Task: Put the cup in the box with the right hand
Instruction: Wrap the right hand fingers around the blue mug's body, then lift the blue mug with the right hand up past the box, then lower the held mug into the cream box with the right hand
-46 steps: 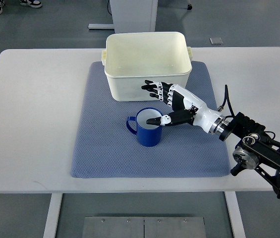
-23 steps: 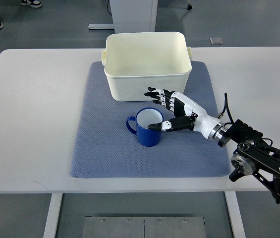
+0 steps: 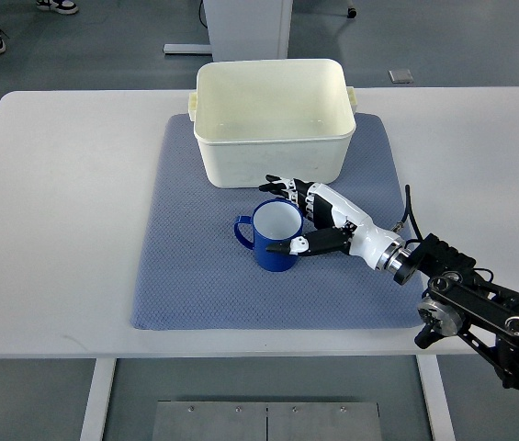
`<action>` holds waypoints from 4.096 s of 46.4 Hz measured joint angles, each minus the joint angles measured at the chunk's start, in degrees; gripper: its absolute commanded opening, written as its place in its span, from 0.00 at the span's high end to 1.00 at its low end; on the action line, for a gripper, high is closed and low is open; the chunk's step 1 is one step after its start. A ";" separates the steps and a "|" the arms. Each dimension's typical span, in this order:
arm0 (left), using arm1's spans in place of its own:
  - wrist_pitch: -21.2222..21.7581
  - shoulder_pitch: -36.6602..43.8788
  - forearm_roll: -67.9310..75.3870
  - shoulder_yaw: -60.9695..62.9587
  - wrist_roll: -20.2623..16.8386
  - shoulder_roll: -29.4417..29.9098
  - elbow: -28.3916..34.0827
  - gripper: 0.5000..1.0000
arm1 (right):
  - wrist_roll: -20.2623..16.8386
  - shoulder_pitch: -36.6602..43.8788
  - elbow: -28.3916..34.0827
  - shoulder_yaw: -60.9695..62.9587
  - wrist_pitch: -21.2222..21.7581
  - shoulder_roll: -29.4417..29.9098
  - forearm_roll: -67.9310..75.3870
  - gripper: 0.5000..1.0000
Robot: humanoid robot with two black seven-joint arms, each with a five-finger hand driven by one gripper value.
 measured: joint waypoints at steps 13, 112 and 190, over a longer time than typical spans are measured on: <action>0.00 0.00 0.00 0.03 0.00 0.00 0.00 0.00 | -0.02 -0.19 -2.22 -0.42 -0.78 2.17 0.00 0.03; -0.02 0.00 0.00 -0.01 -0.01 0.00 0.00 0.00 | 5.00 -0.25 3.33 -1.57 -6.93 -3.71 1.62 1.00; -0.01 0.02 0.00 0.05 0.01 0.00 0.01 0.00 | -7.98 20.74 -5.47 0.19 -16.49 0.42 13.86 1.00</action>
